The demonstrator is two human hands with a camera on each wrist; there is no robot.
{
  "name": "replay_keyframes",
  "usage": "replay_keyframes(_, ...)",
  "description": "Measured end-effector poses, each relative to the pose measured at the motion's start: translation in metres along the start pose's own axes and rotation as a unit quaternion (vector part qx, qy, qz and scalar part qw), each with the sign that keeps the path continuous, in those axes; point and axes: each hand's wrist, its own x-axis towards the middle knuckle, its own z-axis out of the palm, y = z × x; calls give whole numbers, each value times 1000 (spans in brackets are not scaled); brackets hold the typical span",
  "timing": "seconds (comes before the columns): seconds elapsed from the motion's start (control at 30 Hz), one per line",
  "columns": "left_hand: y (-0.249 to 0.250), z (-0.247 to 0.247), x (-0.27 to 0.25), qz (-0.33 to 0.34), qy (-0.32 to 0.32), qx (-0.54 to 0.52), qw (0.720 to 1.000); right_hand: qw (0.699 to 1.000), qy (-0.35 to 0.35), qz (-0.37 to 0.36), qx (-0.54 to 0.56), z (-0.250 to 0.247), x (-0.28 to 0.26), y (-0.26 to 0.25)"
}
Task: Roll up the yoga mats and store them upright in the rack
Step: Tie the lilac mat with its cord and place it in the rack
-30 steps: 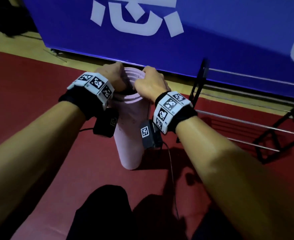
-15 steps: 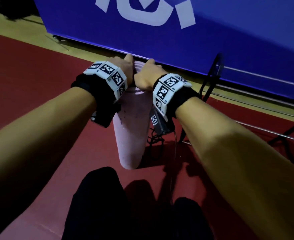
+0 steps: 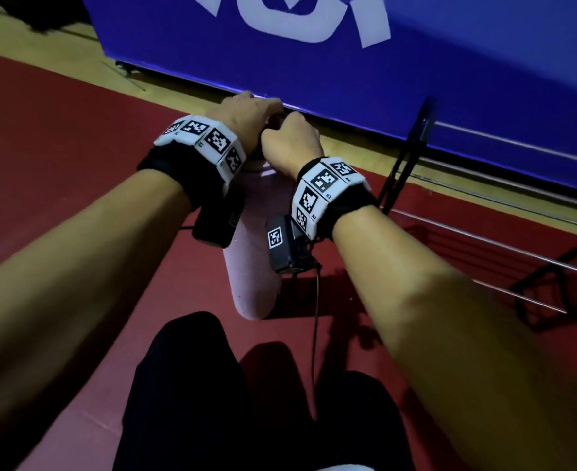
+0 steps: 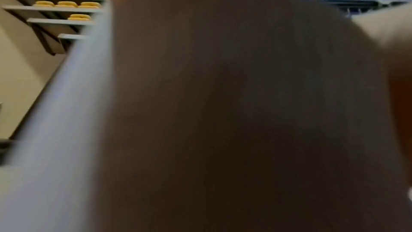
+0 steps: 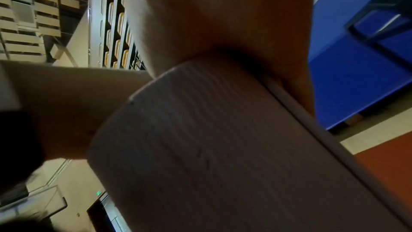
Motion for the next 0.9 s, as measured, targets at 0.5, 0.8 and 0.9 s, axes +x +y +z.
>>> replay_keyframes(0.5,16,22,-49,11,142,-99,985,947,-15,76,312,-1,9,7)
replay_keyframes(0.8,35,24,-41,37,126,-22,991,957,25,63,282,-7,-3,22)
replay_keyframes(0.9,43,30,-36,38,103,-29,994,943,35,74,322,-13,-3,34)
